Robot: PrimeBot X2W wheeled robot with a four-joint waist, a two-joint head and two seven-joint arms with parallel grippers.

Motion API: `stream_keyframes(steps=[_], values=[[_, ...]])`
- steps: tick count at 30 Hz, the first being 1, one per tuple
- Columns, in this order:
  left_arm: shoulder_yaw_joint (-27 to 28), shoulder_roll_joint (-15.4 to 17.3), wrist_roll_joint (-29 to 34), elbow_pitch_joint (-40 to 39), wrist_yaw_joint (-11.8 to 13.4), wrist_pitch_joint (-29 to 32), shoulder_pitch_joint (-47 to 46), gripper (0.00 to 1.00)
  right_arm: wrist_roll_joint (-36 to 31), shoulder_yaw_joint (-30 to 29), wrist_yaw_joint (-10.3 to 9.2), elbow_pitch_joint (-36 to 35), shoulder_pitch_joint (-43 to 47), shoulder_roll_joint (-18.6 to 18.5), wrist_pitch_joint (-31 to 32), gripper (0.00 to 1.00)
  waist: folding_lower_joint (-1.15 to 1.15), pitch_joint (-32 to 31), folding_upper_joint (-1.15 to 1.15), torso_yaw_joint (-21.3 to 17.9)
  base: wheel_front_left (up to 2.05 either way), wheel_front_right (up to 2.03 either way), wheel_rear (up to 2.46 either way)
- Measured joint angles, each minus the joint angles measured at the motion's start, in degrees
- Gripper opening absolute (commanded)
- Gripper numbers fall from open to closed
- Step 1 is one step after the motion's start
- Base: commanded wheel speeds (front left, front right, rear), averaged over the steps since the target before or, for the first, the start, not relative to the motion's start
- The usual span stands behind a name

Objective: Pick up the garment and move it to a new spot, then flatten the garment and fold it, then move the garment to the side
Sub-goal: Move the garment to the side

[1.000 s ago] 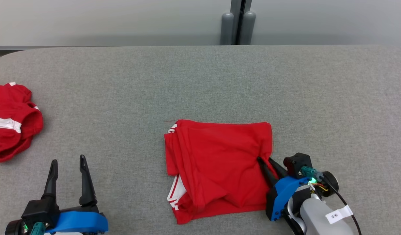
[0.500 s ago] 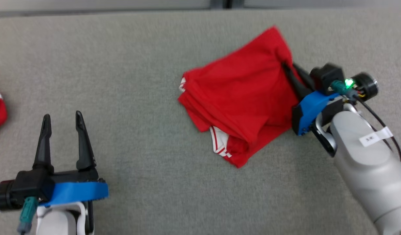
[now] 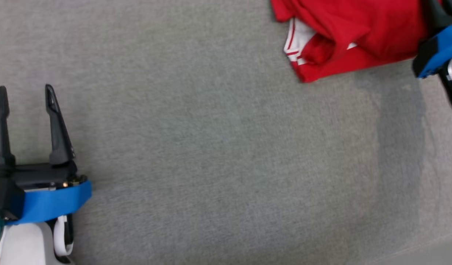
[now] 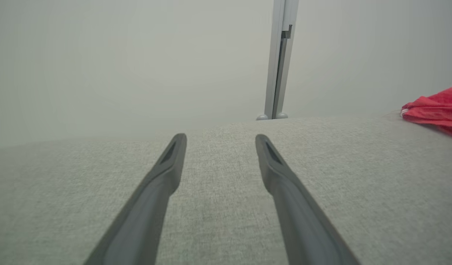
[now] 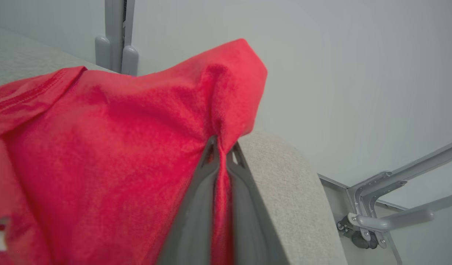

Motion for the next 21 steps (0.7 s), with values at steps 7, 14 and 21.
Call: stream_keyframes(steps=[7, 14, 21], values=[[0.03, 1.66, 0.62, -2.89, 0.03, 0.0, -0.08, 1.0, -0.12, -1.7, 0.0, 1.86, -4.18, -2.82, -0.2, 0.0, -0.01, 2.47, -0.01, -2.31, 0.0, 0.0, 0.0], [-0.69, 1.77, 0.51, -3.38, 0.0, -0.01, -0.4, 1.0, 0.05, -1.47, 0.01, 8.06, -9.11, -3.94, 1.38, 0.0, -0.02, 2.87, -0.01, -1.34, 0.0, 0.0, 0.0], [-1.26, 1.38, -0.09, -2.52, 0.38, 0.0, -0.46, 1.0, -0.34, -1.41, 0.0, 12.91, -11.27, -3.9, 0.56, 1.0, -0.01, 2.22, -0.01, 0.02, 0.0, 0.0, 0.0]])
